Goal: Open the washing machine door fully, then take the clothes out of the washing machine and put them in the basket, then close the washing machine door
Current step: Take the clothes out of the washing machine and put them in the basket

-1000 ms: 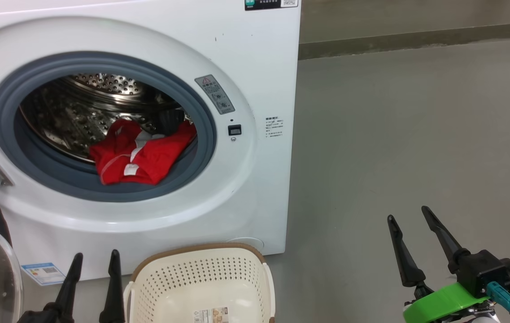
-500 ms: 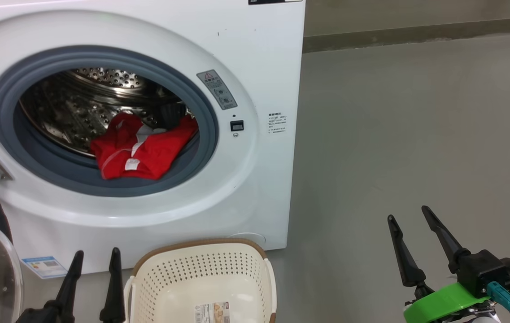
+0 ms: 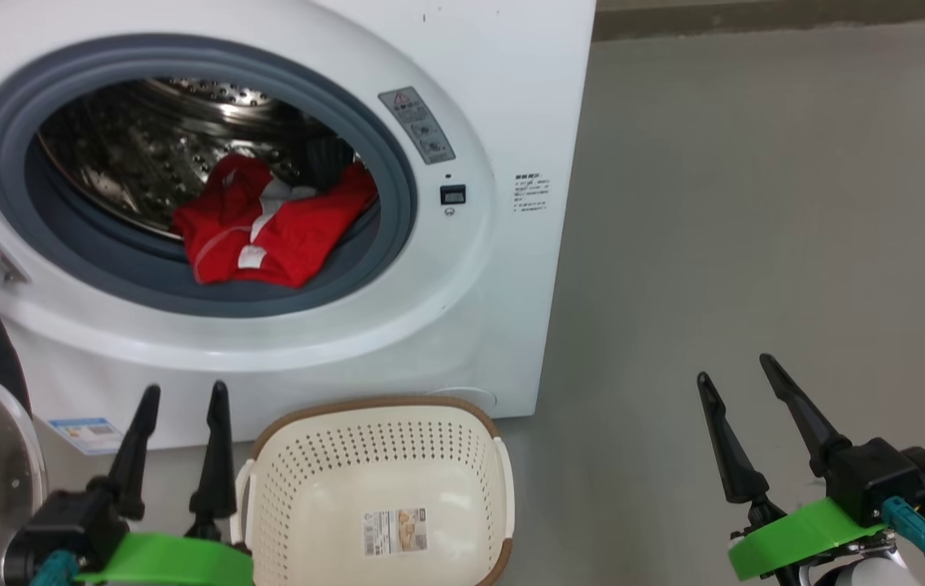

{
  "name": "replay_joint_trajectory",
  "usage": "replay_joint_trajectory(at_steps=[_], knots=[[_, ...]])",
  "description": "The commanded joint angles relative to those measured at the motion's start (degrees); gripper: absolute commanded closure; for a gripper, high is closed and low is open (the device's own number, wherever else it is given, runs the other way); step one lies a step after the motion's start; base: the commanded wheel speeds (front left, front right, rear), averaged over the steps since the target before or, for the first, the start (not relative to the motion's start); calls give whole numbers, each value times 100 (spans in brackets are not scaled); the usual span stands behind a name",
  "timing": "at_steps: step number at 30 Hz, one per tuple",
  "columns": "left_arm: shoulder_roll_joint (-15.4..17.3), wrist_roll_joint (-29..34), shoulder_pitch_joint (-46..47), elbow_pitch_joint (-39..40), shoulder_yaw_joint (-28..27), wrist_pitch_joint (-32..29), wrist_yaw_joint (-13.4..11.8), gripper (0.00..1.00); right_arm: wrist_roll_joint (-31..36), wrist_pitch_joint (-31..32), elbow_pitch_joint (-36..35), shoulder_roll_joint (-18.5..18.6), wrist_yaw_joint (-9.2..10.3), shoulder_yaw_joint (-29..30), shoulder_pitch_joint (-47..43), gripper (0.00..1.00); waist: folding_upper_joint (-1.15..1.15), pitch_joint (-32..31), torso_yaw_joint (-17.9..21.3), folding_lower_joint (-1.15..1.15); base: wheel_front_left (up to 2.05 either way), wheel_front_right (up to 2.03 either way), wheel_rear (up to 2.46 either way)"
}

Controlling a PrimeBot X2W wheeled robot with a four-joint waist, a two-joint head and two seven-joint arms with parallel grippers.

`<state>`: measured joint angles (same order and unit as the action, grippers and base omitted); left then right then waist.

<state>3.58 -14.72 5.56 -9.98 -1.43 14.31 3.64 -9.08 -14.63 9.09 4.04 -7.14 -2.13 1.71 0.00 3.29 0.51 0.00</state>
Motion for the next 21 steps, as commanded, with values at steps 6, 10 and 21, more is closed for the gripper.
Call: replay_joint_trajectory(at_steps=[6, 10, 21], knots=[[31, 68, 743, -36, -200, 69, 10, 0, -9, -37, -208, 142, -35, -157, 425, 0, 0, 453, -140, 0, 0, 0, 0], [32, 67, 1248, -228, -270, 69, -13, 0, -13, -37, -230, 164, -35, -157, 587, 0, 0, 788, -174, 0, 0, 0, 0], [142, 211, 2472, -964, -133, 28, -115, 0, 35, -37, -236, 205, -35, -169, 943, 0, 0, 1511, -174, 0, 0, 0, 0]])
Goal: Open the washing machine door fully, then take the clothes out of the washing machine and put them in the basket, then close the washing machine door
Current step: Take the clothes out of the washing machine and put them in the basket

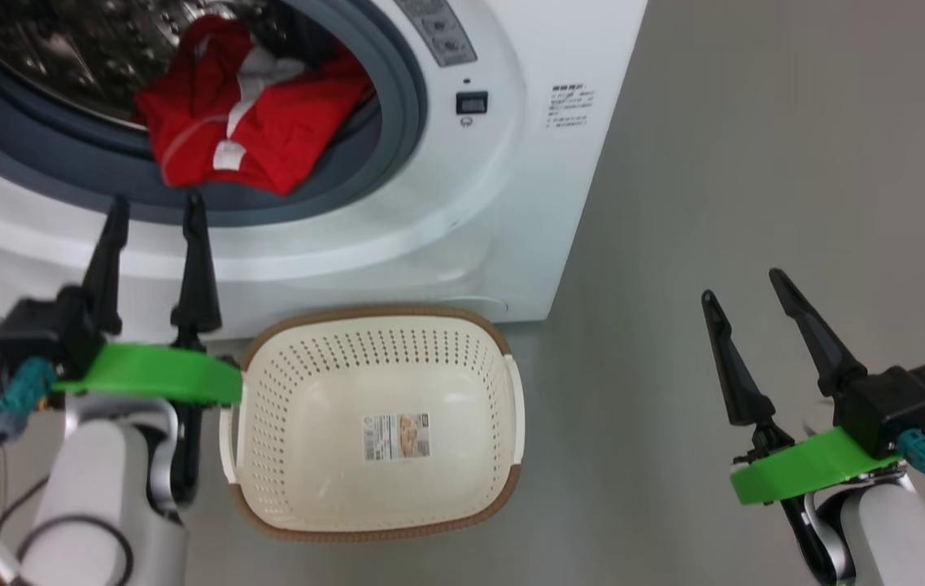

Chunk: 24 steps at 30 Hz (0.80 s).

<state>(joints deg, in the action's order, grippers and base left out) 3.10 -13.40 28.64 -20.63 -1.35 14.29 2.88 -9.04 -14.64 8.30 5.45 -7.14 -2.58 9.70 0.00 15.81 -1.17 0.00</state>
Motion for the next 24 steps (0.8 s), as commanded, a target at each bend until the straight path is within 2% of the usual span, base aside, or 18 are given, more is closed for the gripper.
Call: replay_joint_trajectory(at_steps=[1, 14, 24], knots=[[204, 96, 288, 9, -125, 29, -51, 0, 32, -36, -163, 63, -35, -130, 179, 0, 0, 322, 1, 0, 0, 0, 0], [386, 41, 1780, -1234, -67, -9, -55, 0, 19, -36, -128, 101, -35, -261, 554, 0, 0, 999, 181, 0, 0, 0, 0], [724, 217, 2875, -2303, -20, -109, -281, 0, 21, -36, -104, 133, -35, -327, 793, 0, 0, 1404, 330, 0, 0, 0, 0]])
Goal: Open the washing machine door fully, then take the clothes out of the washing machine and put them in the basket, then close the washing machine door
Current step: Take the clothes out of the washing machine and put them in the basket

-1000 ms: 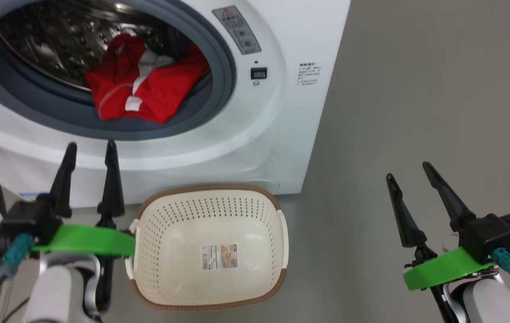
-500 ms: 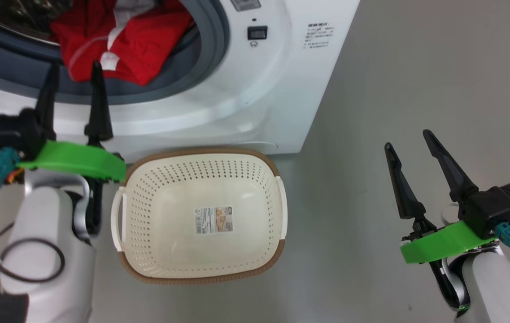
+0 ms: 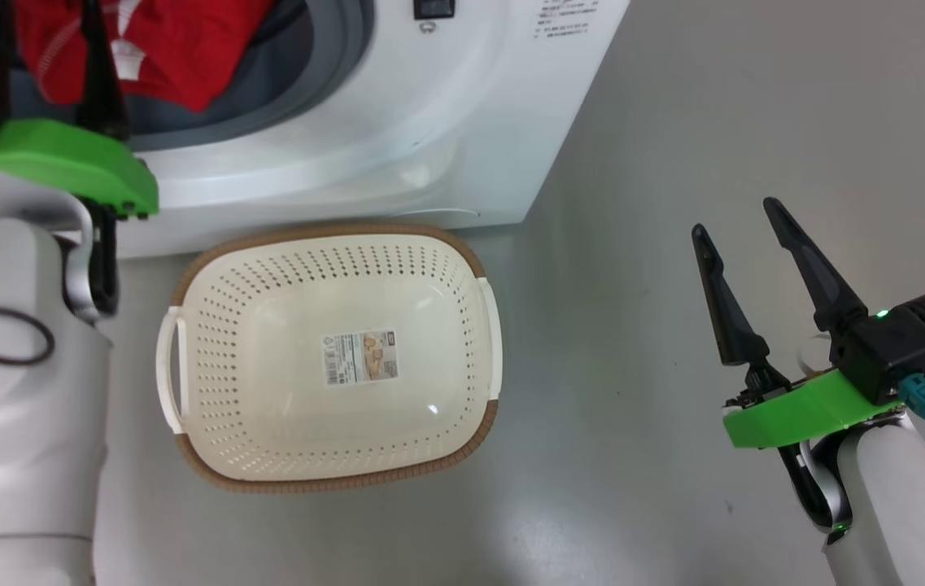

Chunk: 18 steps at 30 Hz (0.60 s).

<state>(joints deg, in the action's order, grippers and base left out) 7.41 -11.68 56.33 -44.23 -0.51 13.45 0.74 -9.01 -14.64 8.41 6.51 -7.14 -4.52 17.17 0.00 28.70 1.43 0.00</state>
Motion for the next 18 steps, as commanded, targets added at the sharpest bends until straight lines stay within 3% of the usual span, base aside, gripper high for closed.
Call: replay_joint_trajectory(at_steps=[1, 18], knots=[[332, 84, 216, -51, -83, -63, -113, 0, 20, -36, -109, 27, -35, -142, 69, 0, 0, 151, 82, 0, 0, 0, 0], [893, 665, 1266, -1394, 337, -1215, -856, 0, -75, -36, -151, -32, -35, -355, 254, 0, 0, 453, 389, 0, 0, 0, 0]])
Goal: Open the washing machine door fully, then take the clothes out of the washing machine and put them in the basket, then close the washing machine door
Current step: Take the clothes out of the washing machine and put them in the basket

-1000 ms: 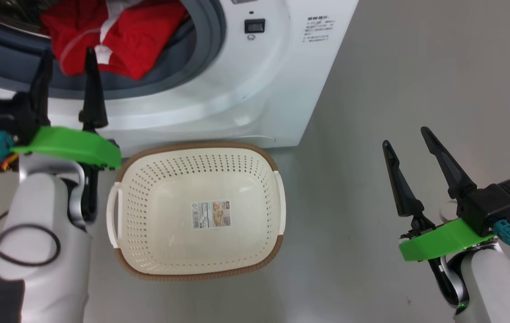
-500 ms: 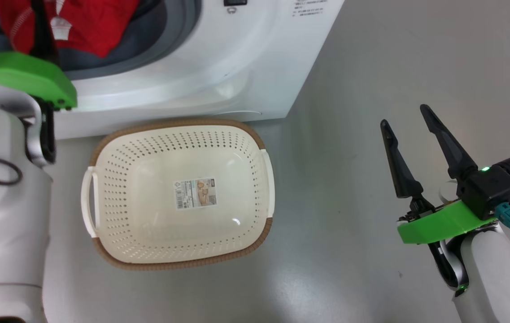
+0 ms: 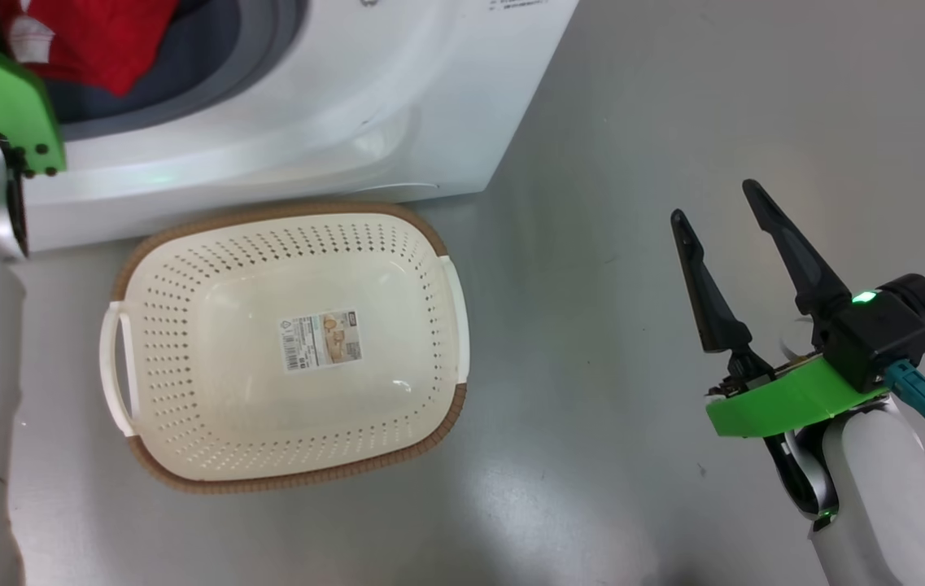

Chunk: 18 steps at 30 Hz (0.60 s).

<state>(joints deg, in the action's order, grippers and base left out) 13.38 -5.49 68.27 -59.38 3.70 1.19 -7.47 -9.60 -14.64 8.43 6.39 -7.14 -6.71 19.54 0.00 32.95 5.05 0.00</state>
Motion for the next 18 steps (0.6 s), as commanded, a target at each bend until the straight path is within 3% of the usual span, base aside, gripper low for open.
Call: replay_joint_trajectory(at_steps=[1, 18], knots=[[330, 87, 104, 76, -45, -39, -67, 0, -23, -36, -153, -24, -35, -146, 21, 0, 0, 44, 39, 0, 0, 0, 0], [707, 352, 349, -346, 334, -749, -267, 0, -83, -36, -122, -125, -35, -295, 96, 0, 0, 328, 224, 0, 0, 0, 0]])
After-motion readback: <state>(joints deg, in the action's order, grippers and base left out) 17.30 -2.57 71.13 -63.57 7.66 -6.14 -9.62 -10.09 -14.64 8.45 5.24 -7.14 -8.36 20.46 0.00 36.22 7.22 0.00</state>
